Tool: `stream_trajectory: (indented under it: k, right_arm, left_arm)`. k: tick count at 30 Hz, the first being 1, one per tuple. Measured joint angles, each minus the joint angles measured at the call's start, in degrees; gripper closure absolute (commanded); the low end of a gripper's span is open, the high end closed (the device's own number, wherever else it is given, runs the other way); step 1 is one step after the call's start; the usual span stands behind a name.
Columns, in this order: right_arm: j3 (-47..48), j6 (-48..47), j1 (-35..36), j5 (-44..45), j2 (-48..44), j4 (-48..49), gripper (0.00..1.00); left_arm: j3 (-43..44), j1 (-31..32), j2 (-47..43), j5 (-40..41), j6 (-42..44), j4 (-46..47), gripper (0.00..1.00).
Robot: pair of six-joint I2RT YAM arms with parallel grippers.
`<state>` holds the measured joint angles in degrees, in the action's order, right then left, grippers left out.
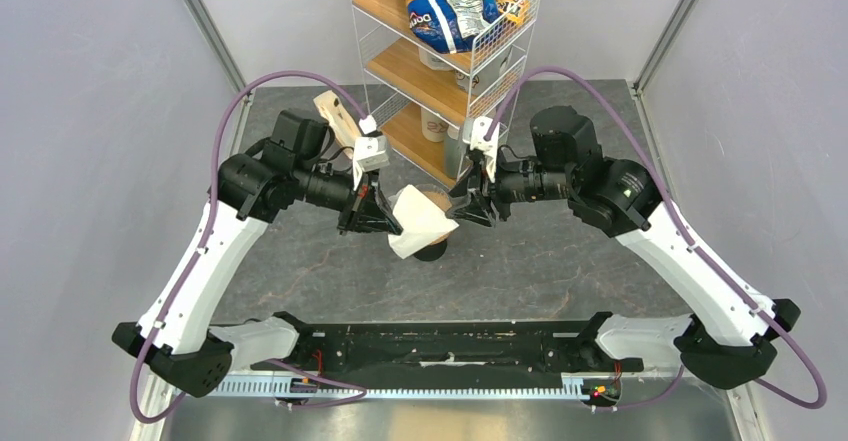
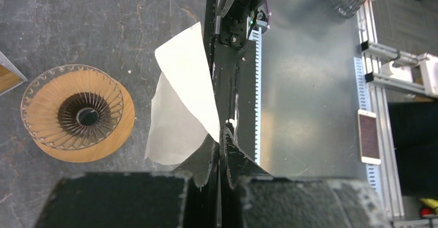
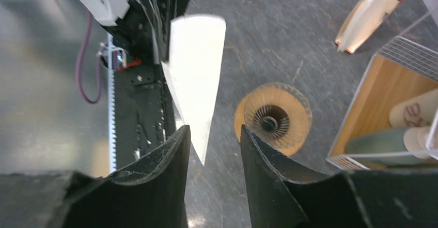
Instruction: Place the coffee filter in the dripper
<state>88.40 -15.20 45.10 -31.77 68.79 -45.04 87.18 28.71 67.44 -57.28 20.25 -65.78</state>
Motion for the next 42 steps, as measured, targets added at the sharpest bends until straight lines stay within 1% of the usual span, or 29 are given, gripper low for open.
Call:
stream_trajectory:
  k: [4, 7, 9, 13, 16, 19, 22, 23, 24, 25, 27, 28, 29, 30, 31, 34, 36, 42]
  right_arm:
    - [1.6, 3.3, 0.0, -3.2, 1.4, 1.2, 0.54]
    - [1.7, 4.7, 0.0, -5.1, 2.5, 1.3, 0.58]
    - [1.7, 5.3, 0.0, -6.0, 3.1, 1.3, 0.58]
    - [1.7, 5.9, 0.0, -7.2, 4.1, 1.3, 0.64]
    - [1.7, 6.5, 0.0, -7.7, 4.5, 1.3, 0.70]
    - [1.7, 7.0, 0.0, -8.3, 4.7, 1.2, 0.72]
    - [1.7, 7.3, 0.0, -8.5, 5.0, 1.3, 0.77]
    - [1.7, 7.4, 0.0, -8.5, 5.1, 1.2, 0.81]
    - [1.7, 7.5, 0.0, -8.5, 5.2, 1.2, 0.93]
    - [1.7, 7.5, 0.0, -8.5, 5.3, 1.2, 1.00]
    - [1.7, 7.7, 0.0, -8.7, 5.6, 1.2, 1.00]
    - [1.7, 8.0, 0.0, -8.7, 5.7, 1.2, 1.00]
    - [1.7, 8.1, 0.0, -8.7, 5.9, 1.2, 1.00]
    - [1.7, 8.2, 0.0, -8.6, 5.9, 1.2, 1.00]
    - [1.7, 8.2, 0.0, -8.5, 6.0, 1.2, 1.00]
    - [1.7, 8.3, 0.0, -8.5, 6.0, 1.2, 1.00]
    - [1.7, 8.5, 0.0, -8.5, 6.0, 1.3, 1.00]
    - [1.7, 9.2, 0.0, -8.8, 6.0, 1.8, 1.00]
  left_arm:
    - [-0.1, 1.5, 0.0, 0.5, 3.7, -0.8, 0.98]
    - [-0.1, 2.5, 0.0, 0.9, 5.3, -1.4, 0.98]
    - [-0.1, 2.9, 0.0, 1.3, 6.0, -1.4, 0.98]
    - [-0.2, 3.4, 0.0, 1.9, 6.3, -1.3, 0.98]
    - [-0.3, 3.5, 0.0, 2.7, 6.3, -0.8, 0.98]
    - [-0.5, 3.6, 0.0, 3.4, 6.3, 0.0, 0.98]
    - [-1.2, 3.6, -0.1, 3.7, 6.3, 1.0, 0.98]
    - [-1.4, 3.6, -0.1, 3.8, 6.2, 1.3, 0.98]
    - [-1.6, 3.6, -0.1, 3.9, 6.2, 1.6, 0.98]
    - [-1.7, 3.6, -0.1, 4.0, 6.2, 1.7, 0.98]
    - [-1.9, 3.6, -0.1, 4.3, 6.2, 2.2, 0.97]
    - [-1.9, 3.6, -0.1, 4.4, 6.2, 2.4, 0.93]
    - [-1.9, 3.6, -0.1, 4.5, 6.2, 2.6, 0.85]
    - [-2.0, 3.6, -0.1, 4.5, 6.2, 2.9, 0.72]
    - [-2.2, 3.6, -0.2, 4.6, 6.1, 3.3, 0.65]
    - [-4.2, 3.6, -1.2, 4.6, 4.8, 5.2, 0.54]
    - [-6.2, 3.6, -2.2, 4.6, 3.7, 6.6, 0.51]
    - [-9.5, 3.6, -3.2, 4.2, -0.7, 10.7, 0.51]
